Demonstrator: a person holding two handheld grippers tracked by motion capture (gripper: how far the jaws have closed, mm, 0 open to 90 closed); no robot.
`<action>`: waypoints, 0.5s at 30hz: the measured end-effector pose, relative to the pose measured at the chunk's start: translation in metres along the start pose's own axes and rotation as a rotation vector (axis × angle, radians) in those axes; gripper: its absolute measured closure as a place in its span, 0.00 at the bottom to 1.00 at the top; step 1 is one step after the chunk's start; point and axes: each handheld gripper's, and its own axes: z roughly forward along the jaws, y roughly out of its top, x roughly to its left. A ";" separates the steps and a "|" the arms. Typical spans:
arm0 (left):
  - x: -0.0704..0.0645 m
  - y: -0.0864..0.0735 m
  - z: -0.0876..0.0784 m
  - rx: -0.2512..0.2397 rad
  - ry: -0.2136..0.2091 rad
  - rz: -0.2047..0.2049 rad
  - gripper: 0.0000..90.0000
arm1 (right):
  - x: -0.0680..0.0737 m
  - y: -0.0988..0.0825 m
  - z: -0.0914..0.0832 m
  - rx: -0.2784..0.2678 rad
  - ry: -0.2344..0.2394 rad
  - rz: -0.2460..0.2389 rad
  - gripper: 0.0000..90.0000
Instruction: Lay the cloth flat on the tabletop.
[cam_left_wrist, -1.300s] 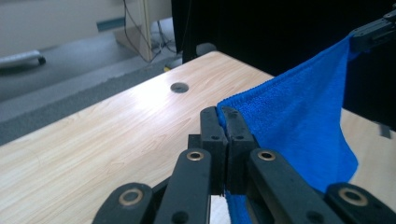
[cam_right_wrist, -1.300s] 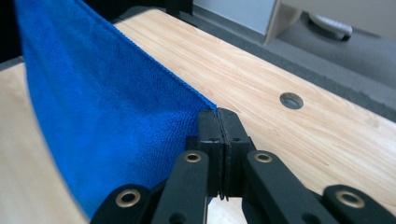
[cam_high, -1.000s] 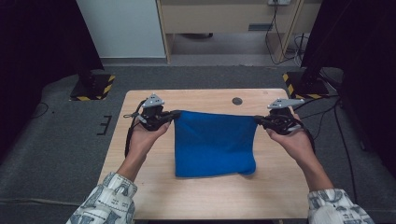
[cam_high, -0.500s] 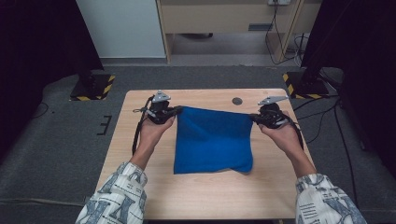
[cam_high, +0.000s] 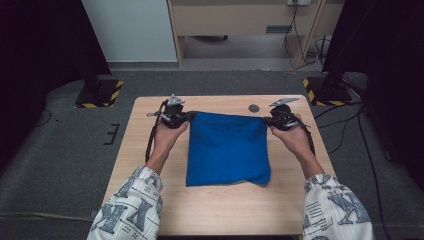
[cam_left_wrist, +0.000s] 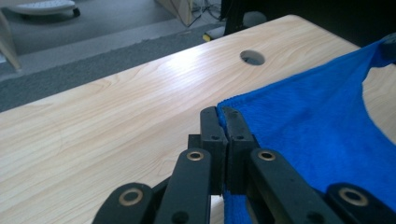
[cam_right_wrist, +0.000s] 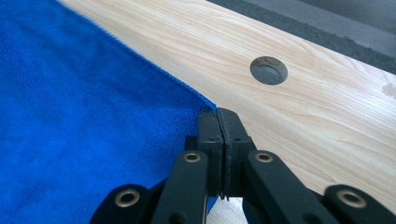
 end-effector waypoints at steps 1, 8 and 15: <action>0.001 -0.001 0.001 0.000 0.002 -0.002 0.98 | 0.000 0.001 0.001 -0.005 0.001 0.001 0.99; 0.007 -0.002 0.002 -0.001 0.012 -0.007 0.99 | 0.002 0.007 0.010 -0.010 -0.001 0.004 0.99; 0.011 -0.004 0.007 0.003 0.023 -0.006 0.99 | 0.002 0.010 0.015 -0.003 -0.015 0.007 0.99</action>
